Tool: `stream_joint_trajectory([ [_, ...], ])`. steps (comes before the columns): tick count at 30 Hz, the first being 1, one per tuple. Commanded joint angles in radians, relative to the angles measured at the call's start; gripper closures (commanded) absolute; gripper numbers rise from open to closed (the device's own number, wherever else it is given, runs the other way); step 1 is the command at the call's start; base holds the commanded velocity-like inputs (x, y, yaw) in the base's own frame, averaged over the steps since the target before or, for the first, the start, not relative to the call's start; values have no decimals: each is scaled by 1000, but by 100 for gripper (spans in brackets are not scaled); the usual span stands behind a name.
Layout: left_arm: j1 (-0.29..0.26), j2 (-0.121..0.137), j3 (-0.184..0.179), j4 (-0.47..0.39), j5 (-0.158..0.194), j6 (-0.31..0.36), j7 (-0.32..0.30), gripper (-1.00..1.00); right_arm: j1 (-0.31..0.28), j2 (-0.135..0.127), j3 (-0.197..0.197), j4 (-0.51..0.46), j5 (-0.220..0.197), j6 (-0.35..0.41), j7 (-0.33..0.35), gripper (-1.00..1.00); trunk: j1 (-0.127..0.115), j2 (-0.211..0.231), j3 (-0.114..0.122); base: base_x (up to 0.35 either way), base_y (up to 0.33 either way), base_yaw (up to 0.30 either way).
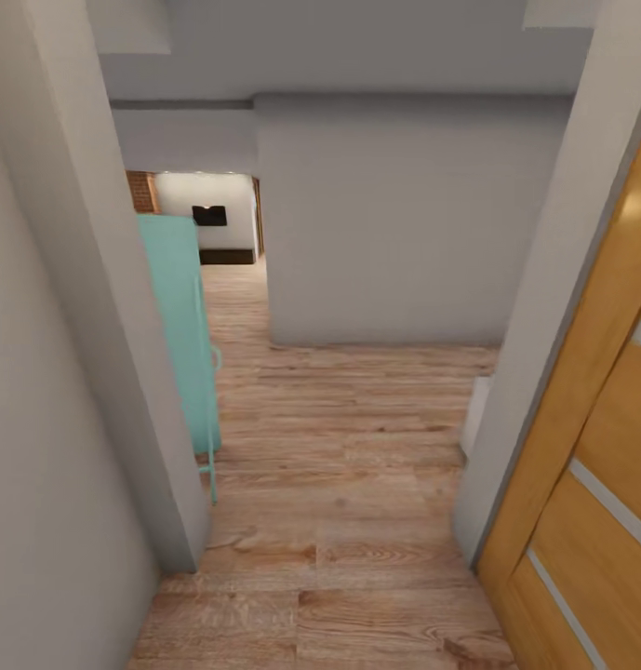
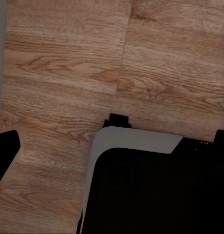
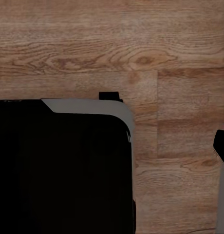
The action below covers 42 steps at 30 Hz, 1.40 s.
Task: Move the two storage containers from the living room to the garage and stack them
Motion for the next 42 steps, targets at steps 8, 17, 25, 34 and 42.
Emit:
stream_joint_trajectory([
  [8, -1, 0, -9, 1, 9, -3, 2, -100, -1, 0, 5, 3, -4, -5, -1, -100, 1, -1, -1, 323, 0, 0],
  [17, -1, 0, -9, 1, 8, -3, 2, -100, -1, -2, 6, 3, -4, -6, -1, -100, 1, -1, -1, 323, 0, 0],
  [25, -1, -1, -9, 1, 8, -3, 2, -100, -1, -2, 7, 3, -3, -6, -1, -100, 1, -1, -1, 323, 0, 0],
  [34, -1, -2, -9, 1, 8, -3, 2, -100, -1, 0, 7, 4, -3, -6, -1, -100, 1, -1, -1, 323, 0, 0],
  [42, -1, -2, -9, 1, 8, -3, 2, -100, -1, -1, 7, 3, -3, -6, -1, -100, 1, -1, -1, 323, 0, 0],
])
